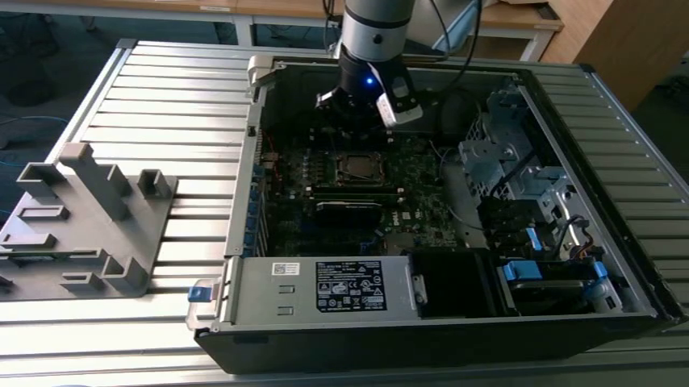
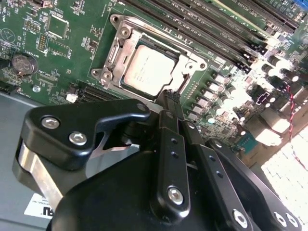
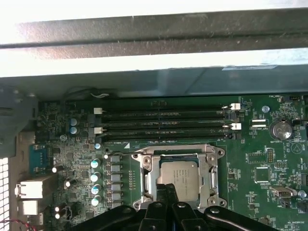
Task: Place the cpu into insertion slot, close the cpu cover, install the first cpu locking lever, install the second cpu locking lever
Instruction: 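Install the first cpu locking lever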
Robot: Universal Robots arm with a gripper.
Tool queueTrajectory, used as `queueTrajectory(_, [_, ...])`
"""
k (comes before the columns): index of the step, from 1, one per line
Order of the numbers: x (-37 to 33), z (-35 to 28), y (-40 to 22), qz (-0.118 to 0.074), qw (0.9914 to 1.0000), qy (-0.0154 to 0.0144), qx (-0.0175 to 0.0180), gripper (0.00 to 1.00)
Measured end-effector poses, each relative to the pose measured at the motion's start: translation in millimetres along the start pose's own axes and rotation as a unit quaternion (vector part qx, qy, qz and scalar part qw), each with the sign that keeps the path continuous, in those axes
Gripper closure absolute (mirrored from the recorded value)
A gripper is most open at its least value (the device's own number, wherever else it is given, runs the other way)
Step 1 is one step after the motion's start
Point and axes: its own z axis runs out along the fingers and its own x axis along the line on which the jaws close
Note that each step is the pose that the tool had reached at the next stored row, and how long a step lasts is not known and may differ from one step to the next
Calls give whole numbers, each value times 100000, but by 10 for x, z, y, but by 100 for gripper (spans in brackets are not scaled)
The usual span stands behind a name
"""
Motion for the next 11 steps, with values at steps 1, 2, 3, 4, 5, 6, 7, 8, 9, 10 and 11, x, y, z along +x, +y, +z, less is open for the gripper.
queueTrajectory(1, [13, 0, -1, -10, 100000, -97, 2, 89])
queueTrajectory(2, [35, 0, -3, -20, 100000, -185, -4, 89])
queueTrajectory(3, [58, 1, -4, -19, 100000, -256, -9, 89])
queueTrajectory(4, [82, 2, -6, -16, 99999, -320, -17, 89])
queueTrajectory(5, [108, 2, -8, -19, 99999, -379, -18, 89])
queueTrajectory(6, [135, 3, -10, -22, 99999, -443, -25, 89])
queueTrajectory(7, [168, 4, -12, -31, 99999, -535, -28, 89])
queueTrajectory(8, [200, 5, -14, -25, 99998, -637, -31, 89])
queueTrajectory(9, [234, 5, -16, -30, 99997, -757, -38, 89])
queueTrajectory(10, [266, 6, -19, -47, 99996, -872, -39, 89])
queueTrajectory(11, [299, 6, -21, -46, 99995, -985, -43, 89])
